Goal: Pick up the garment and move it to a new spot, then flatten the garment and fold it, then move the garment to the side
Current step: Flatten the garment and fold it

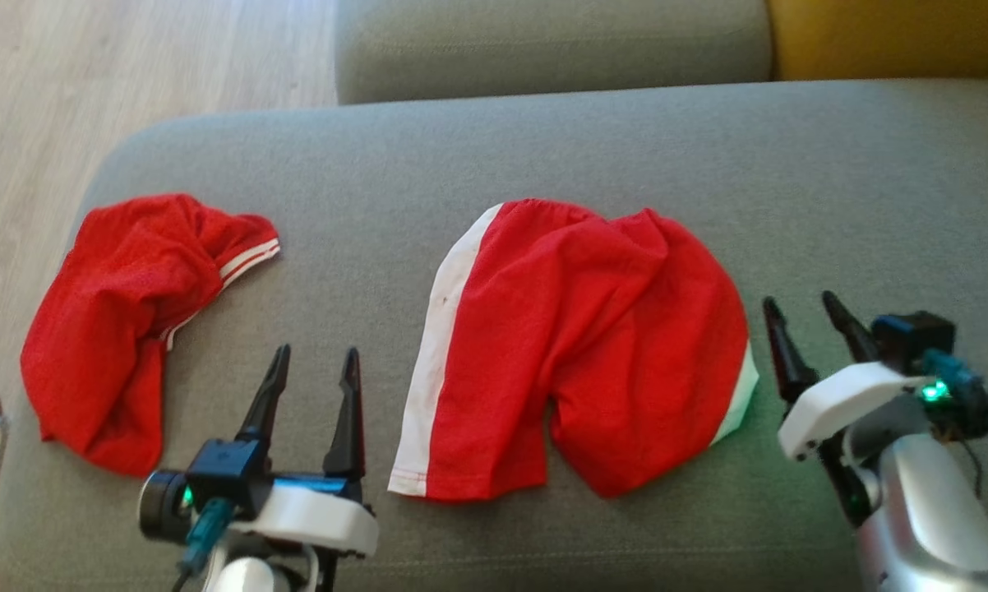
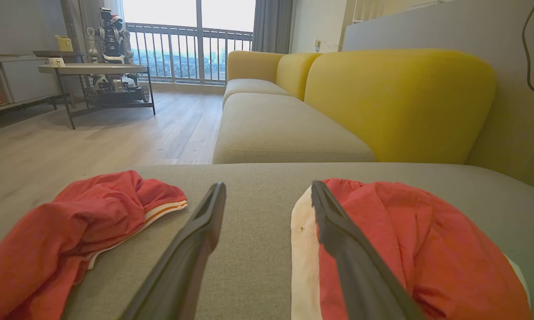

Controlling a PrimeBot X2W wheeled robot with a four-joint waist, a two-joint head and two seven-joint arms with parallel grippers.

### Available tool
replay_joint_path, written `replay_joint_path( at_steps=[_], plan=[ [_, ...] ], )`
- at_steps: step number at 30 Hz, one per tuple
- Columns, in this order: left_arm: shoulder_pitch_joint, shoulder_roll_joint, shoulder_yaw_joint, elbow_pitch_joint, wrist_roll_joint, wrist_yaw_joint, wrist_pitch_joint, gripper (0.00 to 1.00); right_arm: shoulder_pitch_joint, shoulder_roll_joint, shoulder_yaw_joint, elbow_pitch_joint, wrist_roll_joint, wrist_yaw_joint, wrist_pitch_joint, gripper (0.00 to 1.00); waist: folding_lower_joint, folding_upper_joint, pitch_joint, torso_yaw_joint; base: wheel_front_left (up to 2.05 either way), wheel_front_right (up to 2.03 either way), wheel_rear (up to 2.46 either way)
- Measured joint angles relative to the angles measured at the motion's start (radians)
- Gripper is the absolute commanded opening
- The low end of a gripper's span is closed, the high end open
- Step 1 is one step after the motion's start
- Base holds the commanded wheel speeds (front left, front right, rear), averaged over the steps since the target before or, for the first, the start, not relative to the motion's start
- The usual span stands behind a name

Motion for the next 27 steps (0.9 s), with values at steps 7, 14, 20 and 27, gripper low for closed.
replay_joint_path(
  at_steps=[7,14,20,27],
  plan=[
    [-0.048,0.000,-0.030,0.019,0.010,-0.001,0.000,1.00,-0.130,0.002,-0.055,0.145,-0.028,0.000,0.070,1.00,0.0000,0.0000,0.048,0.057,0.00,0.00,0.00],
    [-0.074,-0.001,-0.053,0.030,0.010,0.000,0.000,1.00,-0.234,-0.012,-0.123,0.296,-0.069,0.000,0.087,1.00,0.0001,0.0000,0.103,0.119,0.00,0.00,0.00],
    [-0.097,-0.002,-0.074,0.033,0.010,0.002,0.000,1.00,-0.284,-0.042,-0.154,0.400,-0.123,0.000,0.105,0.00,0.0001,0.0000,0.128,0.160,0.00,0.00,0.00],
    [-0.102,-0.003,-0.079,0.040,-0.001,0.010,0.000,1.00,-0.355,-0.089,-0.198,0.432,-0.227,0.000,0.062,0.00,-0.0001,0.0000,0.123,0.203,0.00,0.00,0.00]
  ],
)
